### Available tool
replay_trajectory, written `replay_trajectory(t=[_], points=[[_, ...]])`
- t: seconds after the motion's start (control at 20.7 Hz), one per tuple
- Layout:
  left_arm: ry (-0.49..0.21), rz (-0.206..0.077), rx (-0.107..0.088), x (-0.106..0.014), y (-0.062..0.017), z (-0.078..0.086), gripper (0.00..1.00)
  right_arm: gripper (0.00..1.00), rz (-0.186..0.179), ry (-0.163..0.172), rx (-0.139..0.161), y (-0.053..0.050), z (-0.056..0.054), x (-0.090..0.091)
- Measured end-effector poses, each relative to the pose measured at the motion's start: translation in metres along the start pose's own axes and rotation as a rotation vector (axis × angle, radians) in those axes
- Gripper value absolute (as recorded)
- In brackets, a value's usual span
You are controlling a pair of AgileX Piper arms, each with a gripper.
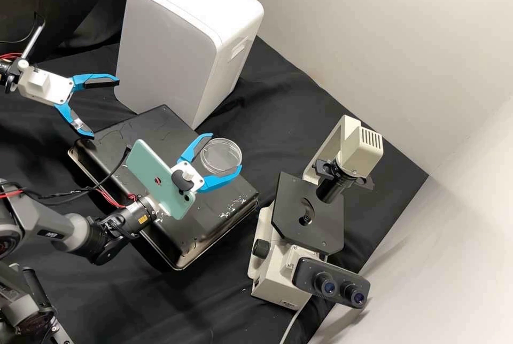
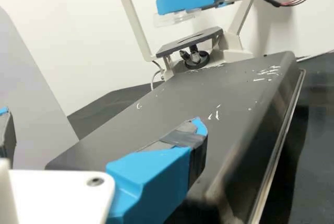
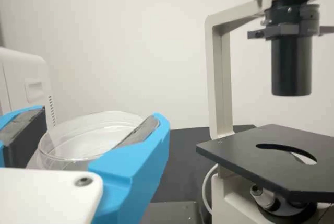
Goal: Place the petri dish on the bench
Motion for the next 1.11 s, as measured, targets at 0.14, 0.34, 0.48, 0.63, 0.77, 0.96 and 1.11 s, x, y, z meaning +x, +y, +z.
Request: replay_trajectory(t=[0.14,0.34,0.48,0.63,0.77,0.96,1.11], points=[[-0.007,0.0,0.047,0.001,-0.0002,0.002,1.0,0.0,-0.021,-0.022,0.001,-0.004,0.007,0.006],[-0.02,-0.009,0.066,0.004,-0.0039,0.003,1.0,0.0,-0.082,-0.038,-0.001,-0.014,0.014,0.013],[-0.02,-0.01,0.073,0.004,-0.0043,0.003,1.0,0.0,-0.132,-0.036,0.011,-0.021,0.018,0.017],[-0.022,-0.01,0.081,0.004,-0.0043,0.004,1.0,0.0,-0.173,-0.042,0.025,-0.027,0.023,0.021],[-0.024,-0.009,0.097,0.004,-0.0042,0.004,1.0,0.0,-0.212,-0.056,0.025,-0.033,0.028,0.022],[-0.037,-0.015,0.135,0.006,-0.007,0.007,1.0,0.0,-0.221,-0.071,0.027,-0.035,0.031,0.02],[-0.046,-0.014,0.14,0.006,-0.0068,0.008,1.0,0.0,-0.229,-0.089,0.022,-0.034,0.036,0.015]])
